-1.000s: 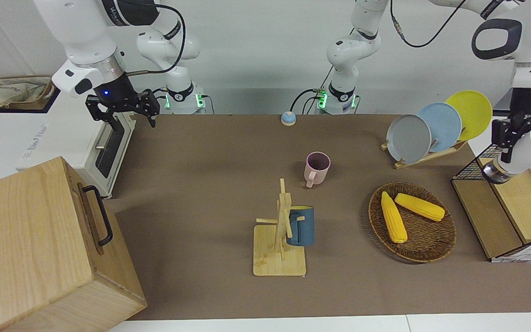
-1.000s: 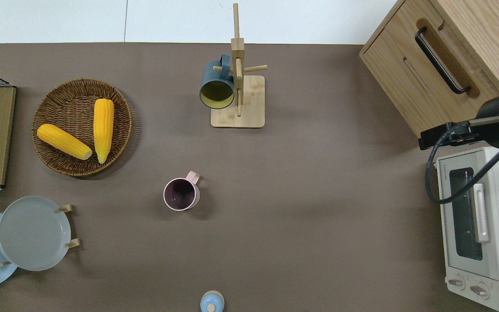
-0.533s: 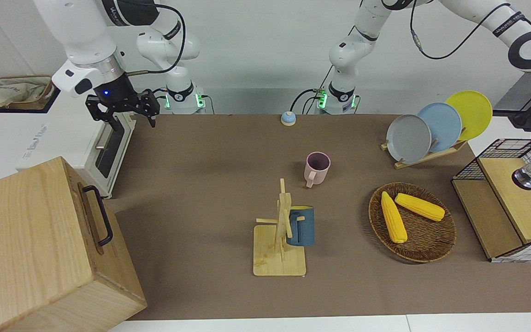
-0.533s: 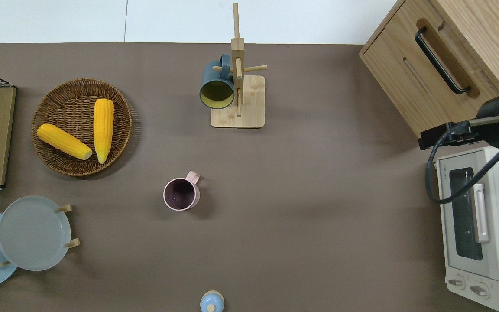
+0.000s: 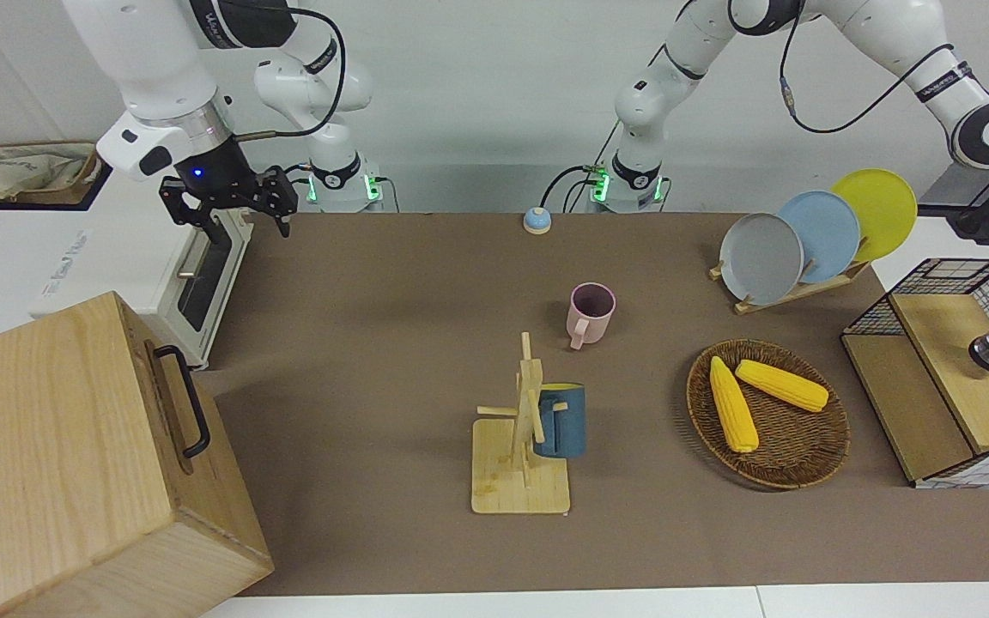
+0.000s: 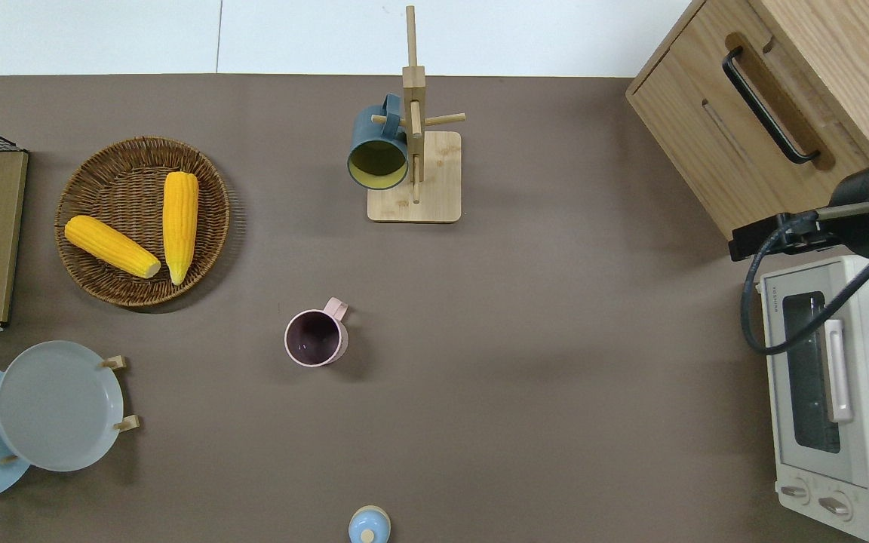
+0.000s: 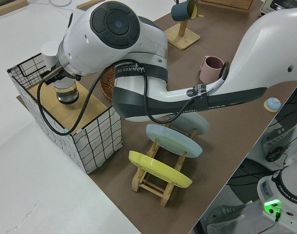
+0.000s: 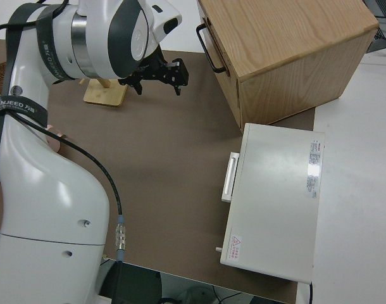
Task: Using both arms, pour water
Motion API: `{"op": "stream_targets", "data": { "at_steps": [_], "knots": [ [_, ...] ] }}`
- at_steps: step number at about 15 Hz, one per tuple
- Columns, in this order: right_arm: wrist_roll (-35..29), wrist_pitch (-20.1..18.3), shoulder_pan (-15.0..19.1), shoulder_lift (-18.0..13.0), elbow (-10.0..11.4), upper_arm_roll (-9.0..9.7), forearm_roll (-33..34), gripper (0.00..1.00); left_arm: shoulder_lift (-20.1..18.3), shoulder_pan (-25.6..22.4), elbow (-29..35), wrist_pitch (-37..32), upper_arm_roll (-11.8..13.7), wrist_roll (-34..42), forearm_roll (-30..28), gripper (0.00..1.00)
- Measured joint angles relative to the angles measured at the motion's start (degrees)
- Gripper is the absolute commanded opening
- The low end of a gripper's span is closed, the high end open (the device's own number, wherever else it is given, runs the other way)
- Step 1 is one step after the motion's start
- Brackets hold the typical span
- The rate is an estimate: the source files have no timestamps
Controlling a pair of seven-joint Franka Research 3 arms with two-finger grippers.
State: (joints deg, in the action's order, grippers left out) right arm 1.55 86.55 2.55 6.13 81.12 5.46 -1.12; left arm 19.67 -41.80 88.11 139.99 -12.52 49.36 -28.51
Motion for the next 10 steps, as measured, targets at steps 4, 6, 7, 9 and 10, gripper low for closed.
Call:
{"op": "stream_targets", "data": {
  "at_steps": [4, 6, 7, 9, 10],
  "knots": [
    [0.0, 0.0, 0.0, 0.0, 0.0, 0.00, 0.0, 0.992, 2.1, -0.9, -0.1, 0.1, 0.0, 3.0, -2.1, 0.30],
    [0.0, 0.0, 0.0, 0.0, 0.0, 0.00, 0.0, 0.992, 2.3, -1.2, -0.1, 0.1, 0.0, 4.6, -4.3, 0.82],
    [0.0, 0.0, 0.0, 0.0, 0.0, 0.00, 0.0, 0.992, 2.4, -1.3, -0.1, 0.1, 0.0, 5.1, -4.9, 0.99],
    [0.0, 0.0, 0.0, 0.0, 0.0, 0.00, 0.0, 0.992, 2.5, -1.3, -0.1, 0.1, -0.1, 5.4, -5.3, 1.00],
    [0.0, 0.0, 0.0, 0.0, 0.0, 0.00, 0.0, 0.992, 2.6, -1.3, -0.2, 0.2, -0.2, 5.5, -5.5, 1.00]
  ]
}}
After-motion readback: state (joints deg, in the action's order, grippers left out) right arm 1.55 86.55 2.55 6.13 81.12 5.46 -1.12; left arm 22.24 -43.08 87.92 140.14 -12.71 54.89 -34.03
